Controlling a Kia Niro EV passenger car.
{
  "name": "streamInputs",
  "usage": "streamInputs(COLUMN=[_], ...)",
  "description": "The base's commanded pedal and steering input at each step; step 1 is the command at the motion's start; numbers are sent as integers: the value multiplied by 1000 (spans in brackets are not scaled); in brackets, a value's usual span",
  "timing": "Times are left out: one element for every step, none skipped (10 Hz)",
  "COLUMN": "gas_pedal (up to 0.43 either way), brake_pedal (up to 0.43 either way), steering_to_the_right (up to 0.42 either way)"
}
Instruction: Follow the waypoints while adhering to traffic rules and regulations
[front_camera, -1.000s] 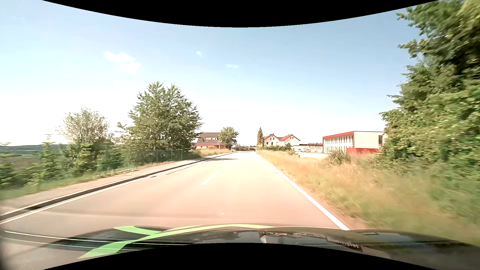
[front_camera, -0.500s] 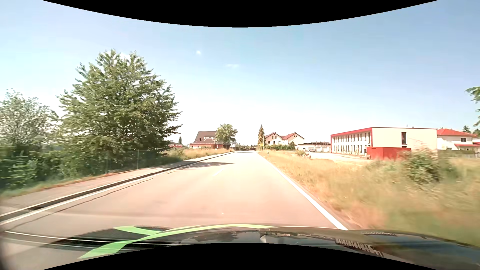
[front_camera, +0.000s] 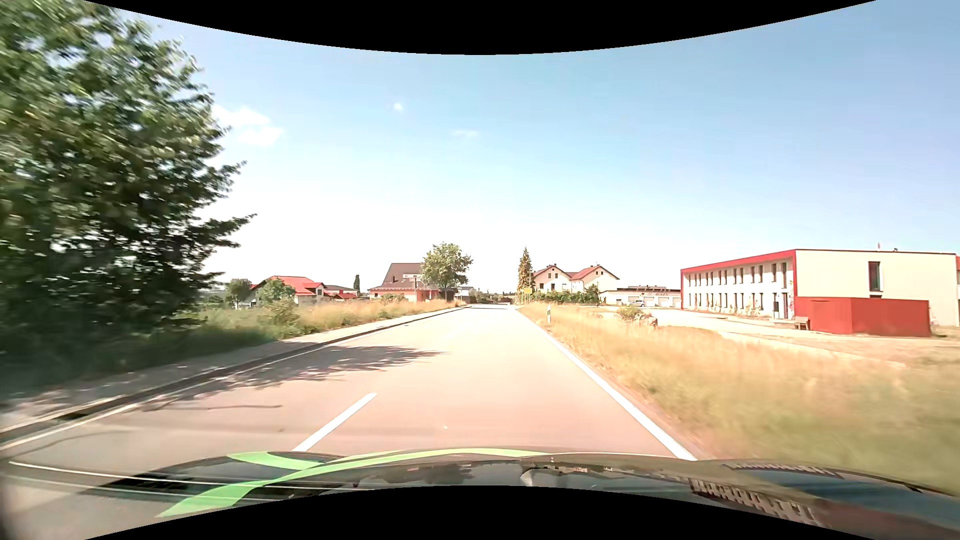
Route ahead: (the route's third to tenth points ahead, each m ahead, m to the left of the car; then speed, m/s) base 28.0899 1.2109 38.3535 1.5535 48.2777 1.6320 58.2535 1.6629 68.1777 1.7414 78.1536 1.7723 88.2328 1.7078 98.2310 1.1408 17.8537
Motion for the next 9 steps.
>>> streamInputs(gas_pedal=[197, 197, 177, 169, 157, 150, 130, 130, 130], brake_pedal=[0, 0, 0, 0, 0, 0, 0, 0, 0], steering_to_the_right=[-3, -2, -3, -3, -3, -2, -3, -3, -2])
